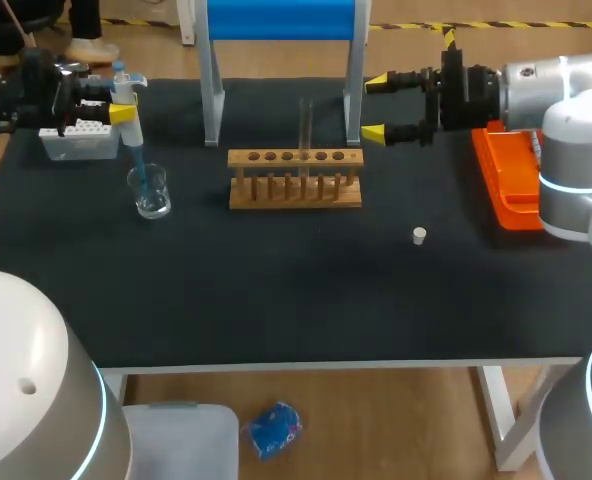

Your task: Invert the test tube, pick up the pipette, mount the tip to pipette, aspirate from beaker and dispense into the tube, eject the tip, return the pipette, and cap with the stopper.

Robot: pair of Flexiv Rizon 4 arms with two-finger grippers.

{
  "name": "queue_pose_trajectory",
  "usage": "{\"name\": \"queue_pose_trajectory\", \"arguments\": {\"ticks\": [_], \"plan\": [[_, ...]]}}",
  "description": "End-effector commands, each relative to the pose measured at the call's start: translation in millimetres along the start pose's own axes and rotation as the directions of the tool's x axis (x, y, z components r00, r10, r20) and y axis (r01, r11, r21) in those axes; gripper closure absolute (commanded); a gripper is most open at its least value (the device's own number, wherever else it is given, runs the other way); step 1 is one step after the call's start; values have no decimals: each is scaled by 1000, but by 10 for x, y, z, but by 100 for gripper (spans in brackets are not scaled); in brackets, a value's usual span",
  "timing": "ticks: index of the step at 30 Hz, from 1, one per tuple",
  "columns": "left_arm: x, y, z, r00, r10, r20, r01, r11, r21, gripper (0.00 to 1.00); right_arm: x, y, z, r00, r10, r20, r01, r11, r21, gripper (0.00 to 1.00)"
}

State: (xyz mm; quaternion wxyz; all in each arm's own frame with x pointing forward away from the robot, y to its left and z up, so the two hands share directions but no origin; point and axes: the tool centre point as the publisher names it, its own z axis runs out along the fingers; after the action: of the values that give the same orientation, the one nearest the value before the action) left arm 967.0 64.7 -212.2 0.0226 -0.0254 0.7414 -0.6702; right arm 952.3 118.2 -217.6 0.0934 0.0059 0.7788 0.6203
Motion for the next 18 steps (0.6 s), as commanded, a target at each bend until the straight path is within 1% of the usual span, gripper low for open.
{"name": "queue_pose_trajectory", "arguments": {"ticks": [1,7,13,18], "plan": [[-6,-2,-6,1000,0,-3,0,1000,0,100,6,-2,1,1000,-1,3,1,1000,1,0],[-6,-2,-6,1000,0,-3,0,1000,0,100,6,-2,1,1000,-1,3,1,1000,1,0],[13,-31,13,1000,8,-10,-8,1000,6,100,6,-2,1,1000,-1,3,1,1000,1,0],[26,-82,39,1000,21,1,-21,1000,7,100,6,-2,1,1000,-1,3,1,1000,1,0]]}}
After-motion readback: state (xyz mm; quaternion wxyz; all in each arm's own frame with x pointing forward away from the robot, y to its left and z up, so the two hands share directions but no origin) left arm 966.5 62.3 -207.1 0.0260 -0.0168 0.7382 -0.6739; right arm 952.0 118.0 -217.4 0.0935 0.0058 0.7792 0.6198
